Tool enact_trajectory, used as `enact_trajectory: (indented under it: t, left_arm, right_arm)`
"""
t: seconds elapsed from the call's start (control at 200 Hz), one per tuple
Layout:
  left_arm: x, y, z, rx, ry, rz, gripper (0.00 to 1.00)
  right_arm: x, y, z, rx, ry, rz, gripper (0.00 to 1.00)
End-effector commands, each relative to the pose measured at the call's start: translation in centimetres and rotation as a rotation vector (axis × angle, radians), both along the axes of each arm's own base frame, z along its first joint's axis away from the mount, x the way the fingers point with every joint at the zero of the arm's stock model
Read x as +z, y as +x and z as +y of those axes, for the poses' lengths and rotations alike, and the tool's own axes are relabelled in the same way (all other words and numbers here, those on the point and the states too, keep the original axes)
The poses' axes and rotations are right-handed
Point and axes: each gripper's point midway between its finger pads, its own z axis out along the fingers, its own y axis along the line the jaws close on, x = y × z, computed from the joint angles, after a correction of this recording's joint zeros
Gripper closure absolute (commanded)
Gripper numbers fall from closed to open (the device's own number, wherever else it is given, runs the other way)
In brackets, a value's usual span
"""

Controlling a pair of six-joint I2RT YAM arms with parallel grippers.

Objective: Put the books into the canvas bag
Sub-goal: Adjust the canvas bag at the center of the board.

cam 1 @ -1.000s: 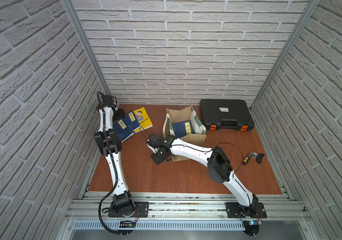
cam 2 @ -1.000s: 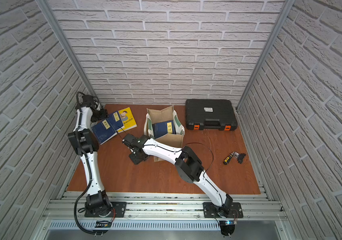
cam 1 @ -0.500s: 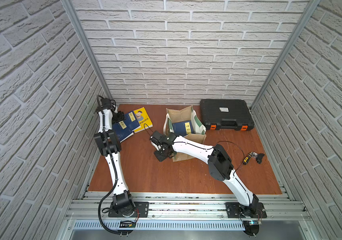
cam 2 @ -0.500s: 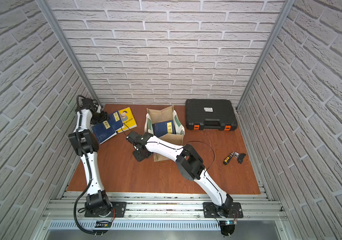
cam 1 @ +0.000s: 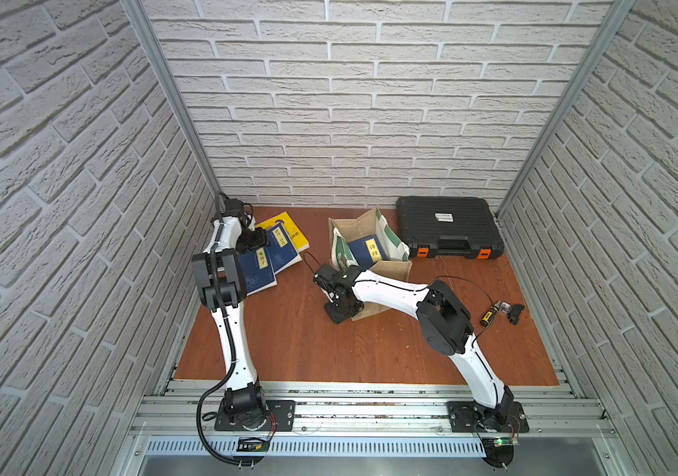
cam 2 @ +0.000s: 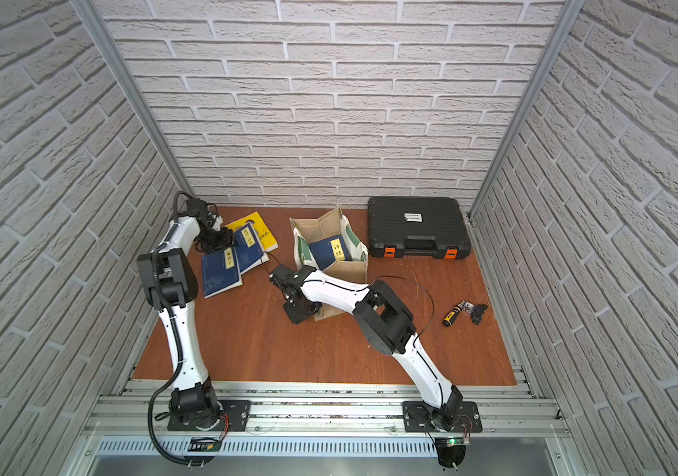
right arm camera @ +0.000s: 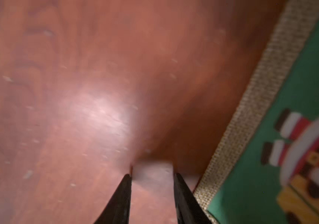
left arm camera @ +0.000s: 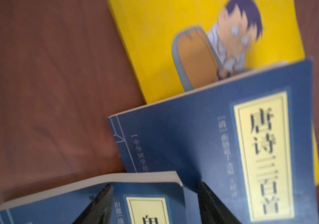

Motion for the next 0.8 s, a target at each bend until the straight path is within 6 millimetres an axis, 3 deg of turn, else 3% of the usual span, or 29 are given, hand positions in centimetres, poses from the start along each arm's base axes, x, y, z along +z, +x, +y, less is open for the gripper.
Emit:
enact_trajectory:
  t: [0.0,0.215,0.38,0.475,0.6,0.735,0.795]
  left_arm:
    - [-2.5,-4.5,-5.0,0.005,-0.065,0.130,0.33]
    - [-2.4,-10.0,-12.1,-0.045,-0.073,0.118,0.34]
    - [0.6,-12.1,-13.1,-0.063,-0.078,0.023,0.33]
    - [2.4,-12.7,-11.2,-0.046,-0.050,-0.025,0.30]
    - [3.9,-12.8,-6.5,0.016,-0.040,-0.044,0.29]
    - [4.4,-11.8,-1.2,0.115,-0.084,-0.031,0.28]
    - [4.1,-11.1,0.3,0.155,-0.117,-0.031,0.29]
  right_arm:
    - [1.1,2.1,-3.5,-0.072,-0.036,-0.056,0.63]
    - [2.2,1.1,-6.1,-0.096,-0.040,-0.066,0.63]
    - [3.4,-0.3,-5.3,-0.107,0.029,-0.062,0.63]
    - [3.6,-1.1,-4.2,-0.106,0.052,-0.054,0.63]
    - [3.7,-2.3,-2.0,-0.094,0.087,-0.038,0.63]
    - [3.6,-3.6,1.0,-0.087,0.141,-0.014,0.63]
    - [3.5,-4.1,2.3,-0.090,0.164,0.003,0.63]
